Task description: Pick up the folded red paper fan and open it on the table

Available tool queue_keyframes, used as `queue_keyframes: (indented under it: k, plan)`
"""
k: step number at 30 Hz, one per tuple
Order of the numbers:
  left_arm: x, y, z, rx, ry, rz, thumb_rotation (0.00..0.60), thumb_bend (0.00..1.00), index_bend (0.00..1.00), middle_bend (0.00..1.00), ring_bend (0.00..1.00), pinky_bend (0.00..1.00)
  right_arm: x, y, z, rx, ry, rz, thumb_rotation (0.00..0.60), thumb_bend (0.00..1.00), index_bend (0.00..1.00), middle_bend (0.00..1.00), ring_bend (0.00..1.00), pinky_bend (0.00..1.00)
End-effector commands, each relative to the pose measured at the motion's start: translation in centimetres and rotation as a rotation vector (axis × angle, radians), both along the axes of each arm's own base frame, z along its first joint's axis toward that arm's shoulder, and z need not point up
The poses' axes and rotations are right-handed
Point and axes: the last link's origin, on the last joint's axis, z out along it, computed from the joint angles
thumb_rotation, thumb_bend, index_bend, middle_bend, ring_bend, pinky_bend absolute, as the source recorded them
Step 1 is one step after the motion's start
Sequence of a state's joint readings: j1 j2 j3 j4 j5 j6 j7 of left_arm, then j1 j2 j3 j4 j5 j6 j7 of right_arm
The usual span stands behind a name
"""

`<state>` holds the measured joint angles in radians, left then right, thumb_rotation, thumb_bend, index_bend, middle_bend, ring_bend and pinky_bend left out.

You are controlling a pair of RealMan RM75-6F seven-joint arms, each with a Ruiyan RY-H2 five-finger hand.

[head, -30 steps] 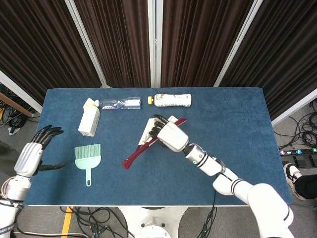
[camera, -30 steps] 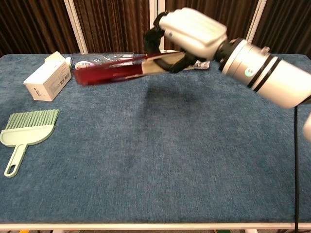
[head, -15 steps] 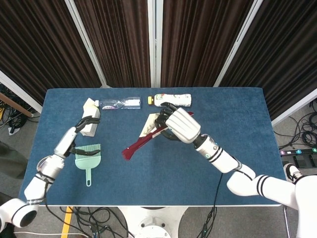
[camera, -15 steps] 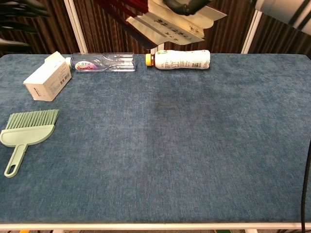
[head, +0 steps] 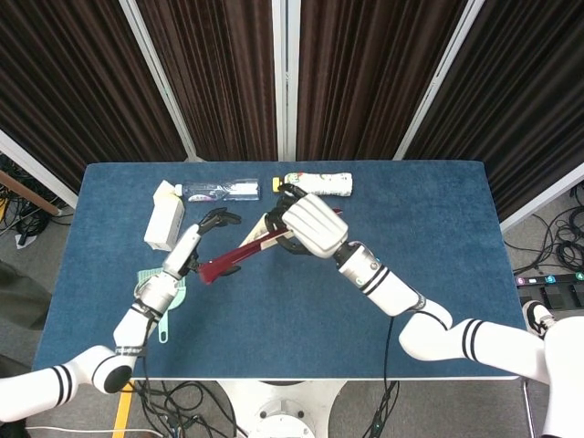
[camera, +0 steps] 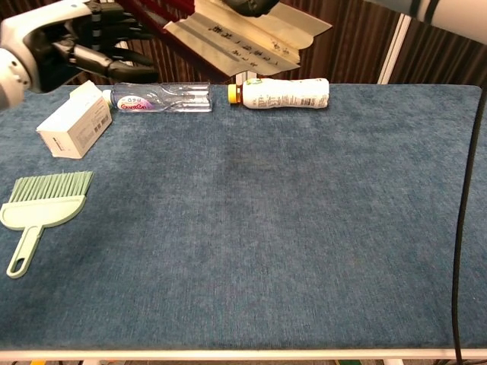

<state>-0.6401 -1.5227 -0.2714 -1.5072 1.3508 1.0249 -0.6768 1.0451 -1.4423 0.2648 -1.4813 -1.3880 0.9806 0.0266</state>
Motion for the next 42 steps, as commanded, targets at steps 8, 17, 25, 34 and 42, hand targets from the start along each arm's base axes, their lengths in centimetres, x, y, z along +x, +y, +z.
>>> queue_keyframes:
  k: [8, 17, 25, 34, 42]
  plan:
    - [2.0, 0.8, -2.1, -0.026, -0.067, 0.058, 0.600, 0.03, 0.38, 0.34, 0.18, 0.29, 1.4, -0.2, -1.2, -0.008, 0.003, -0.005, 0.600, 0.63, 0.79, 0.62, 0.38, 0.15]
    - [2.6, 1.7, -3.4, 0.024, -0.119, 0.127, 0.600, 0.10, 0.58, 0.54, 0.35, 0.41, 1.9, -0.3, -2.1, -0.013, -0.003, -0.020, 0.600, 0.63, 0.79, 0.62, 0.38, 0.11]
    - [2.1, 2.0, -3.9, 0.053, -0.141, 0.170, 0.600, 0.28, 0.74, 0.68, 0.49, 0.52, 1.7, -0.1, -2.5, -0.013, -0.002, -0.020, 0.600, 0.63, 0.79, 0.62, 0.38, 0.11]
    - [-0.8, 1.8, -3.0, 0.179, 0.080, 0.146, 0.600, 0.33, 0.76, 0.70, 0.51, 0.56, 0.2, 0.5, -1.0, -0.076, 0.023, 0.024, 0.600, 0.63, 0.79, 0.62, 0.38, 0.11]
    - [-3.5, 1.9, -0.8, 0.342, 0.372, 0.119, 0.600, 0.33, 0.70, 0.67, 0.51, 0.56, -3.4, 2.0, 1.7, -0.163, 0.068, 0.080, 0.600, 0.63, 0.79, 0.62, 0.38, 0.10]
